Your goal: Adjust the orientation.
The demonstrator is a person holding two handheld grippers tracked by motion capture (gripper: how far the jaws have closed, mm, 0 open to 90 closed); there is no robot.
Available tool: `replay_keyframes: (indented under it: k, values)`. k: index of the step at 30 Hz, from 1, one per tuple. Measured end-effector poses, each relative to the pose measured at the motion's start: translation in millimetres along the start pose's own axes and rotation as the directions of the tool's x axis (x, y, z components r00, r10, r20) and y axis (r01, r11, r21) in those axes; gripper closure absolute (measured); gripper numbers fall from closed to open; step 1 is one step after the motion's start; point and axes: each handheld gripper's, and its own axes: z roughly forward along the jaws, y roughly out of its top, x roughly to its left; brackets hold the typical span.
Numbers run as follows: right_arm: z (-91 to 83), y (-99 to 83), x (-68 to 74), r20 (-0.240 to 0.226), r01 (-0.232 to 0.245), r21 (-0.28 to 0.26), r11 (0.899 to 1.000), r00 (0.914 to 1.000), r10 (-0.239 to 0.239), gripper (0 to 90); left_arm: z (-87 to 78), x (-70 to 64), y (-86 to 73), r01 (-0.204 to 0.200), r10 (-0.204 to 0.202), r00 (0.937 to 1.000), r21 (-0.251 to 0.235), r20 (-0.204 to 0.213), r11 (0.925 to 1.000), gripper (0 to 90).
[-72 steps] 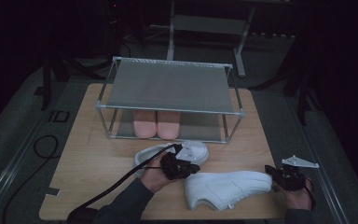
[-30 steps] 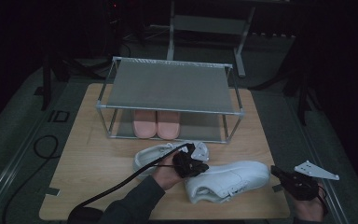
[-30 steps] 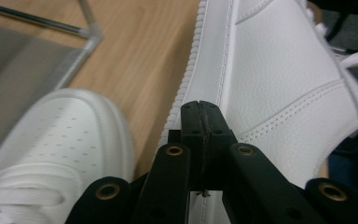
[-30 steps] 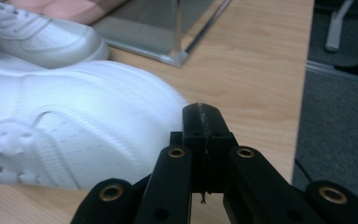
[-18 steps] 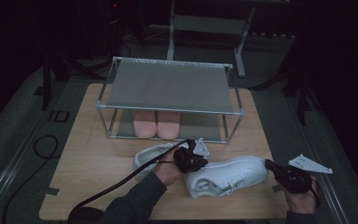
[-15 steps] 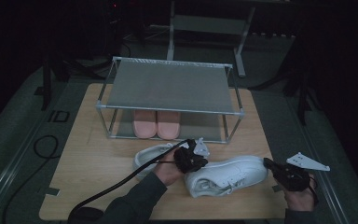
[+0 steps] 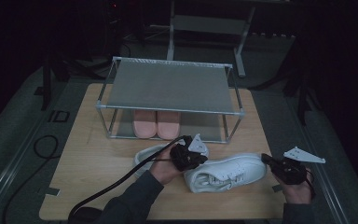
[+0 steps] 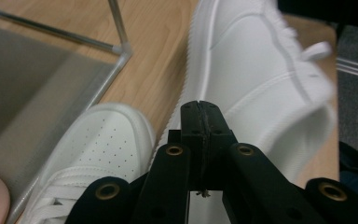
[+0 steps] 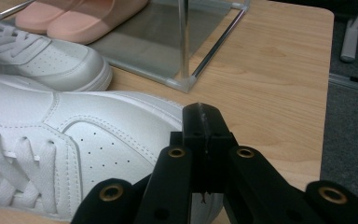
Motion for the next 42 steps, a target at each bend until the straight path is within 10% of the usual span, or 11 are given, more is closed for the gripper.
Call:
replay_keyframes:
  k: [17,42]
  values:
    - [19.0,8.5,-7.5,0.0,-0.013,0.022,1.0,0.9999,0.013,90.0,-3.7,-15.2,0.0,-0.08,0.079,0.9965,0.031,0.027,0.9963,90.0]
    - [66.4,25.7,-14.4,0.0,-0.006,0.103,0.995,1.0,0.006,90.0,14.1,-14.1,-7.5,-0.086,0.082,0.9957,0.103,0.043,0.991,90.0]
